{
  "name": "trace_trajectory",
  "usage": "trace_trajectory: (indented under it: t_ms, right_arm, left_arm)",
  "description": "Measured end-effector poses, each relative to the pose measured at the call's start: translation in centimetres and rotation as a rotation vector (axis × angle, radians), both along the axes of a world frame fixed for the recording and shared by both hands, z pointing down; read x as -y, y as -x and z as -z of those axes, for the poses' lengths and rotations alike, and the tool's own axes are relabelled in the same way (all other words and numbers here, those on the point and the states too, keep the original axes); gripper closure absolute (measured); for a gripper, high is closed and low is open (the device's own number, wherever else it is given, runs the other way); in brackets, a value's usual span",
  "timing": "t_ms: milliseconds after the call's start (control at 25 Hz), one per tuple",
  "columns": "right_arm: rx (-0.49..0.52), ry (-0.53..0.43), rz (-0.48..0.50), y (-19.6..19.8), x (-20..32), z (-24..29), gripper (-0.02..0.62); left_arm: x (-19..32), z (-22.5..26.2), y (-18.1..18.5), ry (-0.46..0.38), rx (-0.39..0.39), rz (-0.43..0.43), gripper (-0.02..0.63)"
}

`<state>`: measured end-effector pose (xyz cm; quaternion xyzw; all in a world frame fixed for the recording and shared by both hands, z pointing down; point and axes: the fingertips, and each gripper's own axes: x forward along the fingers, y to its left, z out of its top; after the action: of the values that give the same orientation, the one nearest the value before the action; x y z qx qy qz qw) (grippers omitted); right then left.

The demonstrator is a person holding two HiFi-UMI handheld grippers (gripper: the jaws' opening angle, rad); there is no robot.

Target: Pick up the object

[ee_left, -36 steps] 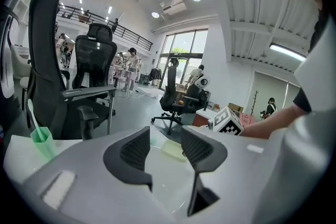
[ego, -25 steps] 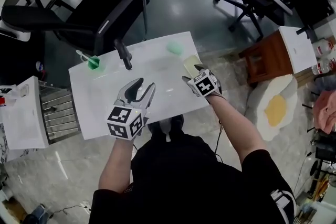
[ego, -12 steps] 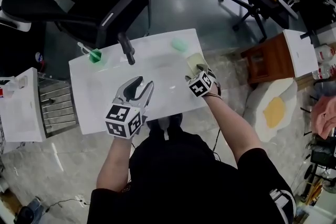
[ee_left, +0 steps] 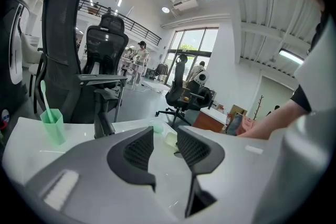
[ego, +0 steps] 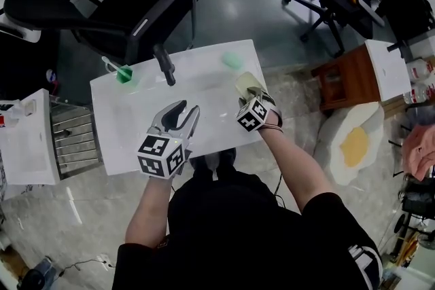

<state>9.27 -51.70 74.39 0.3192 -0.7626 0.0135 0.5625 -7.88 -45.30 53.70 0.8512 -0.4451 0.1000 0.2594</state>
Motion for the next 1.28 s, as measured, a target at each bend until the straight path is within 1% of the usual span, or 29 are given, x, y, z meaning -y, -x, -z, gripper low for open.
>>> trace_trajectory:
  t_ms: [200,360,440,640,880,1040,1160,1280]
  right_arm:
    - [-0.013,0.002,0.008,-0.1,-0.3,0.2,0.441]
    - [-0.067,-0.068,0.047,-0.3,0.4,1.8,0.497]
    - [-0.06,-0.087,0.04,-0.4,1.1,2.9,0.52]
    - [-0.044,-0.088,-0.001,-1.4,1.6,4.2,0.523]
    - [0.004,-0.126,-0.017,-0.5,1.0,7.0,0.523]
    - [0.041,-0.168,-0.036,0.6,0.7,9.3,0.523]
    - [0.078,-0.191,-0.064,1.3,0.3,10.7,0.523]
    - [0.105,-0.198,-0.072,1.9,-0.2,11.4,0.523]
  left_arm:
    - [-0.1,0.4,0.6,-0.002,-0.003,0.011,0.463]
    - [0.6,1.3,3.0,-0.02,-0.001,0.059,0.469]
    - [1.0,1.9,4.4,-0.032,0.0,0.085,0.476]
    - [1.5,3.1,6.4,-0.058,-0.013,0.126,0.486]
    - [1.3,4.1,7.2,-0.079,-0.039,0.108,0.496]
    - [0.7,4.4,7.0,-0.087,-0.066,0.071,0.502]
    - [0.5,4.3,6.8,-0.091,-0.065,0.037,0.505]
    - [0.5,4.4,7.0,-0.096,-0.059,0.026,0.509]
